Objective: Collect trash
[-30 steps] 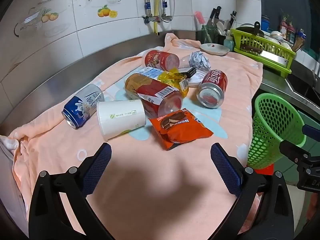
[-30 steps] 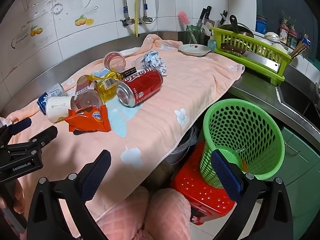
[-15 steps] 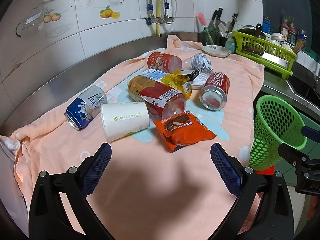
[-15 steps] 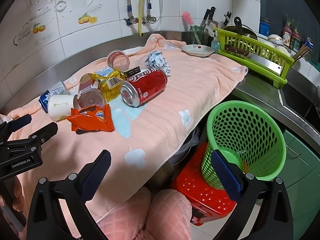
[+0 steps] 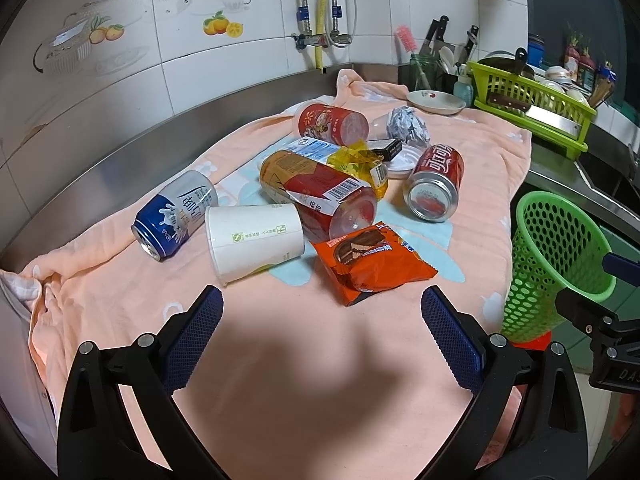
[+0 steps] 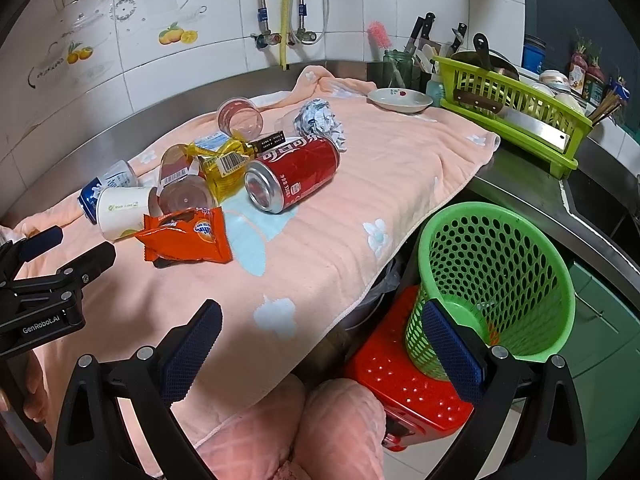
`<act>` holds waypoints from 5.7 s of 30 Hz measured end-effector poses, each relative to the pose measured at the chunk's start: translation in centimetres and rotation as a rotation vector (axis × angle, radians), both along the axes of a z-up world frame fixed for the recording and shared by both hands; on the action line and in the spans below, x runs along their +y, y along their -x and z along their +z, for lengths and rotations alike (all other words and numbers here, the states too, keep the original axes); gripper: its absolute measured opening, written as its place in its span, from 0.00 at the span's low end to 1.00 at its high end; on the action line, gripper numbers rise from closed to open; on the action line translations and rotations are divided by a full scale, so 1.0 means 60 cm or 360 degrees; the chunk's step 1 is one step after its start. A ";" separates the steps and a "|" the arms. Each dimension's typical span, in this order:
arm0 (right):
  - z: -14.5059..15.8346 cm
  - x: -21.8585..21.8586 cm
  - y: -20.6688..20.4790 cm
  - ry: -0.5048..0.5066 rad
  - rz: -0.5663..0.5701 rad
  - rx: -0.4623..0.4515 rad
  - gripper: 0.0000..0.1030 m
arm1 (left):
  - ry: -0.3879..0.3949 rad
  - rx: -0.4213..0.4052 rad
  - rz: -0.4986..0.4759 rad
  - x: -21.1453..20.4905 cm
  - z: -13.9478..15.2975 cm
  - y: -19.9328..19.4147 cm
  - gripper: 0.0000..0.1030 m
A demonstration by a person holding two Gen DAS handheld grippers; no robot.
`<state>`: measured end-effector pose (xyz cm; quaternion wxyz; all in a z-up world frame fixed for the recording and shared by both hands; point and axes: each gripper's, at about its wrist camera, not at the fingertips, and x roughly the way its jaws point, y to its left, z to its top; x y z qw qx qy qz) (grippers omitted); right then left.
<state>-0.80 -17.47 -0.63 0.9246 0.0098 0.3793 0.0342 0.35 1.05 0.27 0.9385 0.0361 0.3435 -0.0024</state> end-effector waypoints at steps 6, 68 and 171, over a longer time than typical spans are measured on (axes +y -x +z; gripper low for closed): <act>-0.001 0.000 0.000 0.0001 0.0003 0.0003 0.94 | -0.0005 0.0001 -0.0001 0.000 0.000 -0.001 0.95; -0.039 0.120 -0.104 -0.0195 0.0596 0.0059 0.94 | -0.0042 0.0015 0.0207 0.128 0.010 -0.045 0.95; -0.123 -0.418 -0.056 -0.0135 -0.0448 0.0068 0.90 | 0.0469 0.0651 -0.1329 -0.530 -0.115 -0.221 0.04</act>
